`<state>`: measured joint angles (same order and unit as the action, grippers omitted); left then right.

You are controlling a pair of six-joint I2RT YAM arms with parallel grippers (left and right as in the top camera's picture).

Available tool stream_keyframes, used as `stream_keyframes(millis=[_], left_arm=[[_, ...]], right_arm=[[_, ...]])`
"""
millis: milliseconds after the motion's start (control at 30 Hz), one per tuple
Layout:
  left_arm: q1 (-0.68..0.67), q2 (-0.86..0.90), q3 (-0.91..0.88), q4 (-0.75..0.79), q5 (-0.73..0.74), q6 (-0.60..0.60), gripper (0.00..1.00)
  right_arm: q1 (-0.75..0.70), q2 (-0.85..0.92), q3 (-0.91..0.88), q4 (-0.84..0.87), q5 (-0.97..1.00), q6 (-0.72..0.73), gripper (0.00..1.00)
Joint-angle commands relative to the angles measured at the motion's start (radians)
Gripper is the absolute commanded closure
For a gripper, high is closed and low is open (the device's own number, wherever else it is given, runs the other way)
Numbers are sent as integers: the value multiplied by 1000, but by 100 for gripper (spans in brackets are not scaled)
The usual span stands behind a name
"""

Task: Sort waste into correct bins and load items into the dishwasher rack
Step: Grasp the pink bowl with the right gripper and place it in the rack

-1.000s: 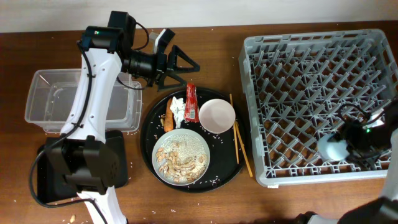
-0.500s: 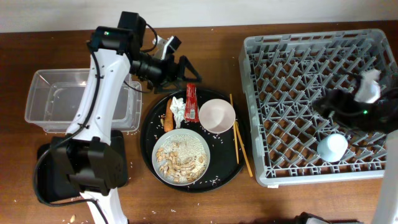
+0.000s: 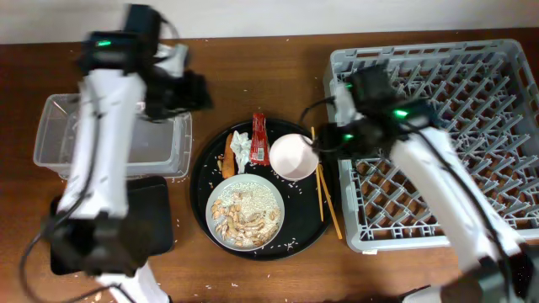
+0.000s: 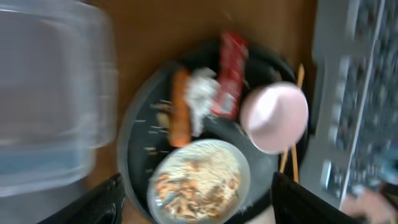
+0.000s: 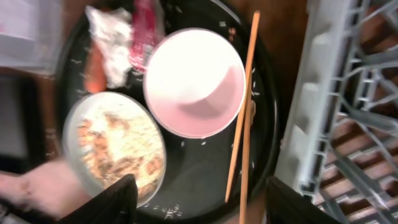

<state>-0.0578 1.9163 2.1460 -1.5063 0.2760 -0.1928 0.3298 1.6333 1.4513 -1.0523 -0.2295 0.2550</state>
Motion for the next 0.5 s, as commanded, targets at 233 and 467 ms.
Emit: stream_keyframes(millis=[233, 467], left_arm=[[74, -357, 38, -111, -353, -146, 1], [74, -497, 38, -112, -430, -158, 1]], right_arm=[[43, 311, 7, 103, 117, 64, 55], [44, 367, 7, 125, 107, 64, 81]])
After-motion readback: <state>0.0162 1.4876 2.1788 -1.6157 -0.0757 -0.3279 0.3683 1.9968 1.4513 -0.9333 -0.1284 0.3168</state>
